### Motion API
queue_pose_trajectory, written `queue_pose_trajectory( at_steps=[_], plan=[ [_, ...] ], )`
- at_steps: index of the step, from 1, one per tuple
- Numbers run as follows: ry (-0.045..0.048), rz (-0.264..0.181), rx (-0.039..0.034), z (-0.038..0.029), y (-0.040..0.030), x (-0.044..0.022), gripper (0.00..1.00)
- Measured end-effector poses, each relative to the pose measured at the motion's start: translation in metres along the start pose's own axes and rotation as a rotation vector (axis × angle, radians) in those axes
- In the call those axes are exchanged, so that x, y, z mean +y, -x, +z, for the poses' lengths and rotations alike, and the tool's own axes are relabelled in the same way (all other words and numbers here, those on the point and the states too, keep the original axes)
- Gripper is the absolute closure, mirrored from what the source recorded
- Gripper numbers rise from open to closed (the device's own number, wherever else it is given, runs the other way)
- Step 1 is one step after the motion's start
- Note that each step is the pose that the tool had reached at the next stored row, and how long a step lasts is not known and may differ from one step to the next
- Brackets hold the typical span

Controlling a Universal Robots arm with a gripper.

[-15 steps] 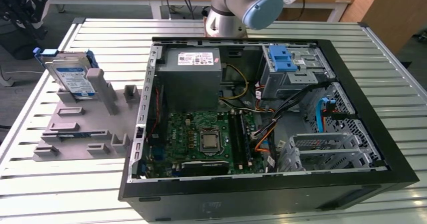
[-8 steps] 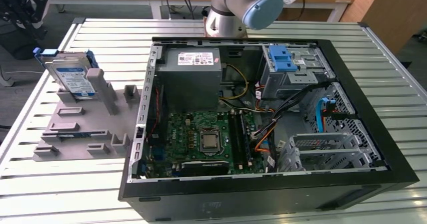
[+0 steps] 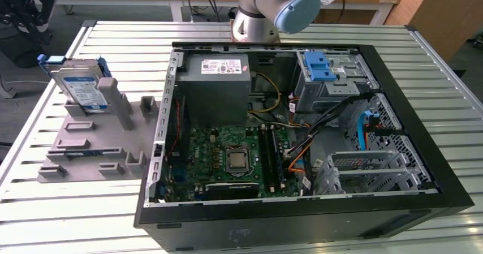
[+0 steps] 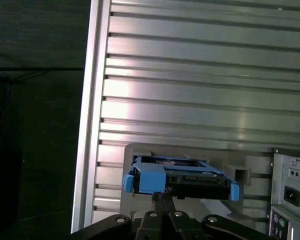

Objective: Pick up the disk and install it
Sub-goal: 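Pick up the disk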

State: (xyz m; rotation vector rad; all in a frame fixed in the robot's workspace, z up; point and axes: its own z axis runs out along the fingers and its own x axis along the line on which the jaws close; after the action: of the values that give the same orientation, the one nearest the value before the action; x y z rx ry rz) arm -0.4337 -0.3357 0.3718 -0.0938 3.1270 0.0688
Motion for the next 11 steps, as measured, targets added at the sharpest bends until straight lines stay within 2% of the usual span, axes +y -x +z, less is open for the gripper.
queue_pose_trajectory(
  at_steps=[6,8,11],
  plan=[
    [0.0004,-0.035,0.0016,0.0000,0.0000,0.0000,0.89],
    [0.0009,-0.067,0.0030,0.0000,0.0000,0.0000,0.89],
    [0.0011,-0.082,0.0037,0.0000,0.0000,0.0000,0.89]
  ],
)
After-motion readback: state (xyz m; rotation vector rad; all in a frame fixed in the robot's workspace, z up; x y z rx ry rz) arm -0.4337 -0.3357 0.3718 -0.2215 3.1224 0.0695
